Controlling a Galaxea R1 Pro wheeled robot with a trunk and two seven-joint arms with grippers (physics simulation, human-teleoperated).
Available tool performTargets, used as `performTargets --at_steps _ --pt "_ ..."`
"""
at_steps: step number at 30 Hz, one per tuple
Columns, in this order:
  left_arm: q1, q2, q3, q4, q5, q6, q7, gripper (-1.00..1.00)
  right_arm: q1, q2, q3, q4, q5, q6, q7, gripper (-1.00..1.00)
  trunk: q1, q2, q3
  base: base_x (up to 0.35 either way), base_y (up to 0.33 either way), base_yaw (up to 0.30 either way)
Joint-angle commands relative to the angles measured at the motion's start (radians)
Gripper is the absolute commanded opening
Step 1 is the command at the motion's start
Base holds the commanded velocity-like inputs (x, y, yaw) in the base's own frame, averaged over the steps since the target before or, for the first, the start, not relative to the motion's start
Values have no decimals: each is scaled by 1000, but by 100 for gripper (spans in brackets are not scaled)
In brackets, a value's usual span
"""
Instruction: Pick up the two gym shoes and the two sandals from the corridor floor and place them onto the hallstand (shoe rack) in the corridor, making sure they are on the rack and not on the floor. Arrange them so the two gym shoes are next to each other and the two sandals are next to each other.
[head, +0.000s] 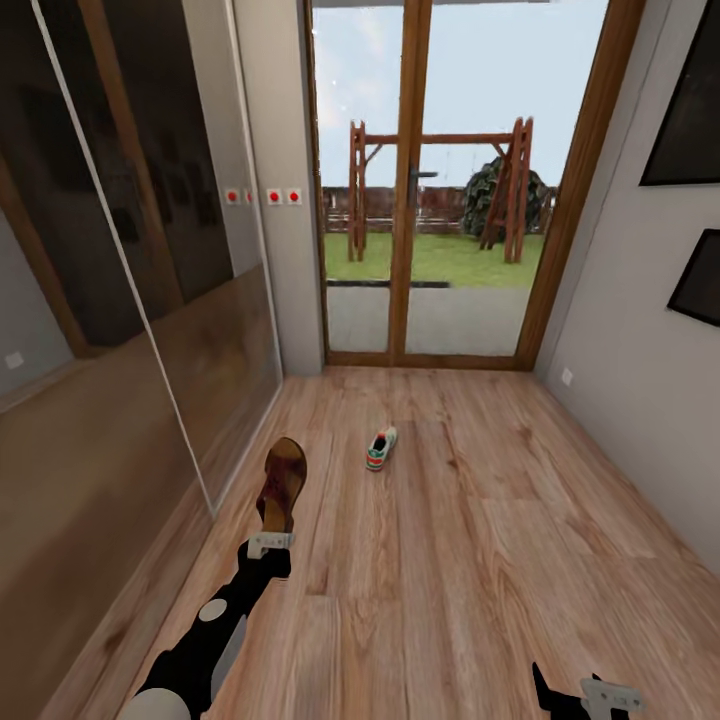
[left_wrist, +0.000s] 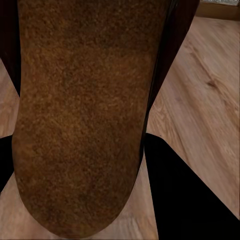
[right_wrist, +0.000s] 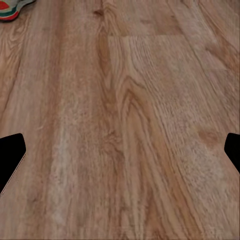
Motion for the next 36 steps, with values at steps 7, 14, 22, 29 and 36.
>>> performTargets --at_steps 7,14,22,29,36 --pt "-1 -2 9 0 -13 -5 -7 -100 -1 1 -8 1 10 -4 8 100 0 0 0 340 0 -79" --pt "-1 -2 9 0 -13 -6 -7 -100 -1 1 -9 1 9 -4 8 100 0 0 3 340 32 -234" --pt "-1 -1 9 0 -13 -7 -8 -100 -1 1 -9 0 8 -4 8 100 0 0 4 320 151 -48" --pt "-1 -2 9 0 -13 -7 -8 -100 -1 1 -9 -1 8 -4 8 100 0 0 4 312 177 -5" --pt "-1 -1 9 0 -13 -7 -8 -100 -1 1 -9 -1 8 -4 8 100 0 0 4 312 179 -1"
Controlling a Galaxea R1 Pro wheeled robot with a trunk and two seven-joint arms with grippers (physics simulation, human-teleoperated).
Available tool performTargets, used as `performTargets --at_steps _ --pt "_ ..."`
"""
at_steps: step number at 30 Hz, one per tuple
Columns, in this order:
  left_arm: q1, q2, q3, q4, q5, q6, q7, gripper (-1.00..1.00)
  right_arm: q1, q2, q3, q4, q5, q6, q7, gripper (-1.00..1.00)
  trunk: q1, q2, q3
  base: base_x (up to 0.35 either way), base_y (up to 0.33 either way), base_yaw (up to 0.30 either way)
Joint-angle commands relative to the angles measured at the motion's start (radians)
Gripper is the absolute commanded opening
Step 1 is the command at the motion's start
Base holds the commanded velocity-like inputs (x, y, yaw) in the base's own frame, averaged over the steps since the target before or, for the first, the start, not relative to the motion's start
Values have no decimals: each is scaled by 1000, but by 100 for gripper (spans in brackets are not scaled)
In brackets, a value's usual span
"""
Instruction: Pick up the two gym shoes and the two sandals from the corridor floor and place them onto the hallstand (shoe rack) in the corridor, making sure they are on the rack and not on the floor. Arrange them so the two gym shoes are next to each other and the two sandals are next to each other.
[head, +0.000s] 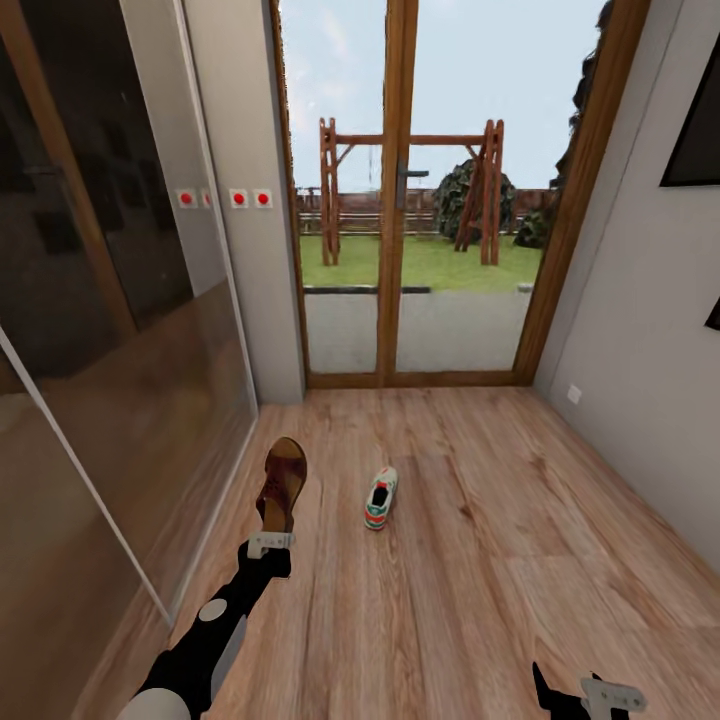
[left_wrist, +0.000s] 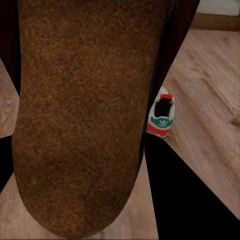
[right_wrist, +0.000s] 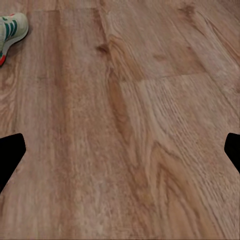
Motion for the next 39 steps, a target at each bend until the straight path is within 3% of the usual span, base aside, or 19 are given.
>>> performTargets --at_steps 1,11,26,39 --pt "-1 -1 9 0 -13 -4 -7 -100 -1 1 -8 0 10 -4 7 100 0 0 -1 312 180 0" --pt "-1 -3 7 0 -13 -4 -7 -100 -1 1 -8 0 10 -4 7 100 0 0 -1 316 152 0" --pt "-2 -3 7 0 -13 -5 -7 -100 -1 1 -8 0 10 -4 7 100 0 0 -1 337 10 -1" --pt "-2 -3 7 0 -13 -4 -7 -100 -1 1 -8 0 10 -4 7 100 0 0 -1 337 24 -131"
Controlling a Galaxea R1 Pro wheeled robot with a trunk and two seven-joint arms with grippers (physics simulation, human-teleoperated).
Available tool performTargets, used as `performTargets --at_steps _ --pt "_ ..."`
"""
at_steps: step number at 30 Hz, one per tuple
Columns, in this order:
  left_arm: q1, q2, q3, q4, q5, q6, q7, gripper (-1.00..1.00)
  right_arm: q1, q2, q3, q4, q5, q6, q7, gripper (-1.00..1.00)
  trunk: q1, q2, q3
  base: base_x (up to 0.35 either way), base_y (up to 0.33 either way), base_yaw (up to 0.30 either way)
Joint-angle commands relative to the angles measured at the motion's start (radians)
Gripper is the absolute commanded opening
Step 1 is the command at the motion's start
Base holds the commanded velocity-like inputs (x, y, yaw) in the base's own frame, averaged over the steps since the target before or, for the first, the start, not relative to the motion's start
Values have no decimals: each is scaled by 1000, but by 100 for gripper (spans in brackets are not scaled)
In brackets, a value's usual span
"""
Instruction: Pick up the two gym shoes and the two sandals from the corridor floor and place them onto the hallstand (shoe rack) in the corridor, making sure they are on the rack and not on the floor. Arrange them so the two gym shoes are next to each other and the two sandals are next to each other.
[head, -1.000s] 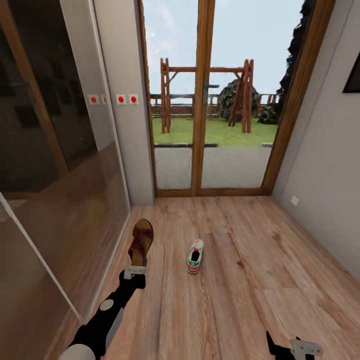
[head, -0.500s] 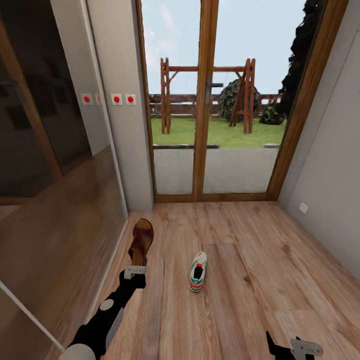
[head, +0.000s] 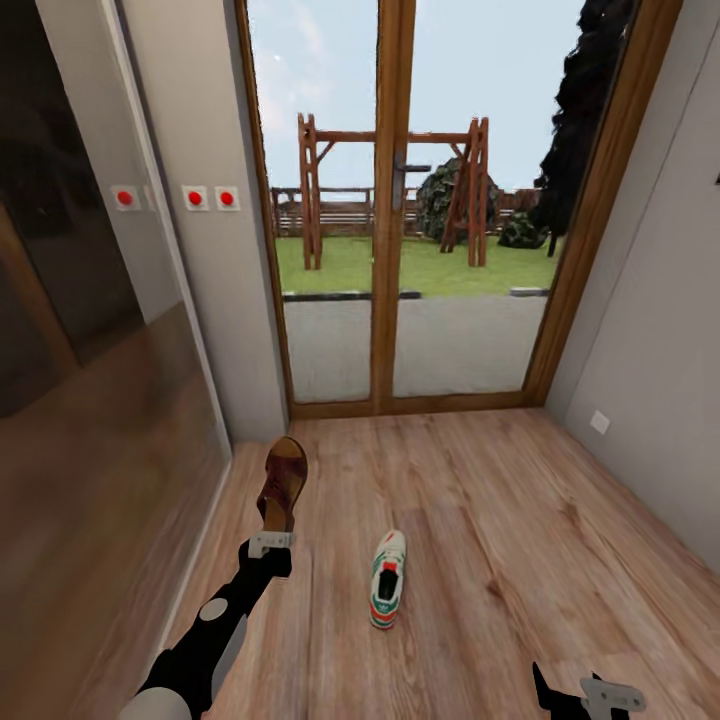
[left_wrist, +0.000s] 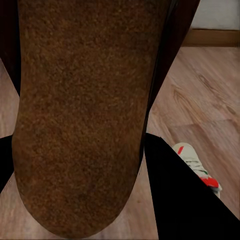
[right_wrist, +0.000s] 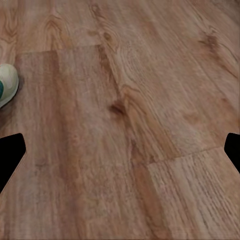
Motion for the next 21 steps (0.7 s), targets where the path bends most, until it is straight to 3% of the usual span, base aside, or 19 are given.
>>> performTargets --at_steps 1,8,21 --pt "-1 -1 9 0 -13 -4 -7 -100 -1 1 -8 0 10 -4 7 100 0 0 -1 308 141 -30" --pt "-1 -1 9 0 -13 -4 -6 -100 -1 1 -8 -2 10 -4 6 100 0 0 -1 201 122 -10" --pt "-1 -1 10 -1 -13 -4 -5 -100 -1 1 -8 -3 10 -4 6 100 0 0 -1 21 13 -1"
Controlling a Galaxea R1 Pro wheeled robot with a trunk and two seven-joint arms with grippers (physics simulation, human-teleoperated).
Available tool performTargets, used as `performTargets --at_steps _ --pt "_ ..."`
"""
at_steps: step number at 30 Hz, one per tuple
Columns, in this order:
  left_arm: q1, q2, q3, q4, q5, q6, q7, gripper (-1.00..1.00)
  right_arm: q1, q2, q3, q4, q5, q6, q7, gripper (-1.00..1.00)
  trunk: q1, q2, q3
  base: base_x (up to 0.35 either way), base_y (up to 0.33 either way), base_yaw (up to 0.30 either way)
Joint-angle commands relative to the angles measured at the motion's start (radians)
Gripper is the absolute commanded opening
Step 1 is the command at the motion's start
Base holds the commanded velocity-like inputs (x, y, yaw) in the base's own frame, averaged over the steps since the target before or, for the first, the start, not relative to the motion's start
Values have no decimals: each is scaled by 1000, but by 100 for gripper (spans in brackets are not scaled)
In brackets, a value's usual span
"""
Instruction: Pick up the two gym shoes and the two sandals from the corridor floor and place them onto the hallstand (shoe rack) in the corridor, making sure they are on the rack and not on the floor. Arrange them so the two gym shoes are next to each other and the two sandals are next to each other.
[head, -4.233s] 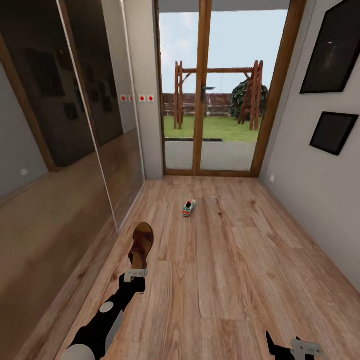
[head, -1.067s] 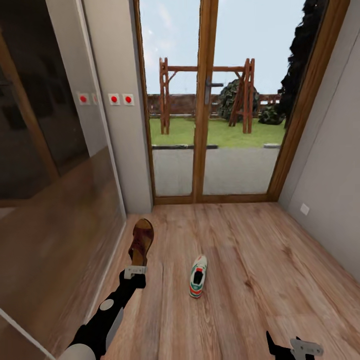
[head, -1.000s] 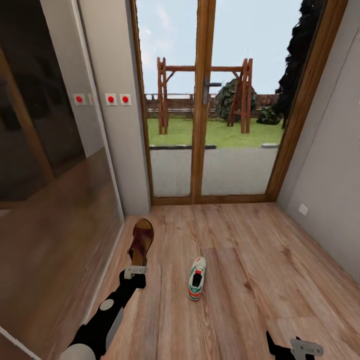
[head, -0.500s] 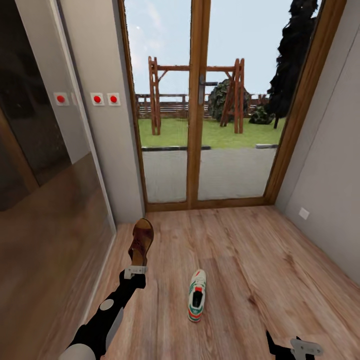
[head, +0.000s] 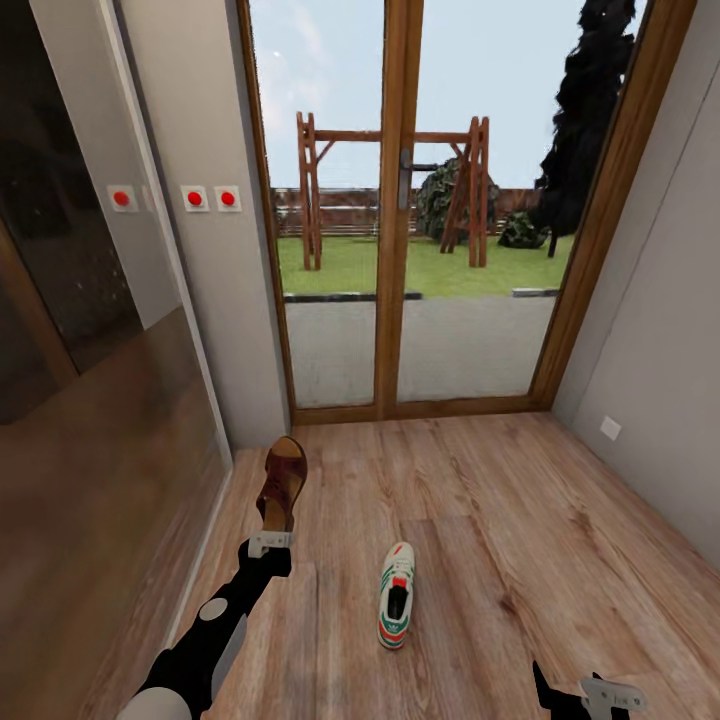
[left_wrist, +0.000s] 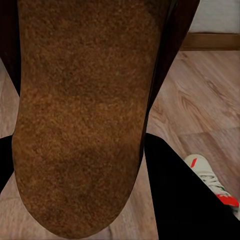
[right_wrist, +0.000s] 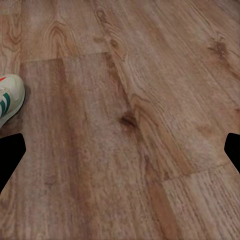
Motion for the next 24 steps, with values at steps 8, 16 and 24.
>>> performTargets --at_steps 8,16,24 --pt "-1 -1 8 0 -14 -3 -7 -100 -1 1 -8 1 10 -4 7 100 0 0 -1 77 15 0" --pt "-1 -1 8 0 -14 -4 -7 -100 -1 1 -8 1 10 -4 7 100 0 0 -1 221 104 0" --pt "1 -1 9 0 -14 -7 -7 -100 -1 1 -8 1 10 -4 7 100 0 0 -1 56 22 0"
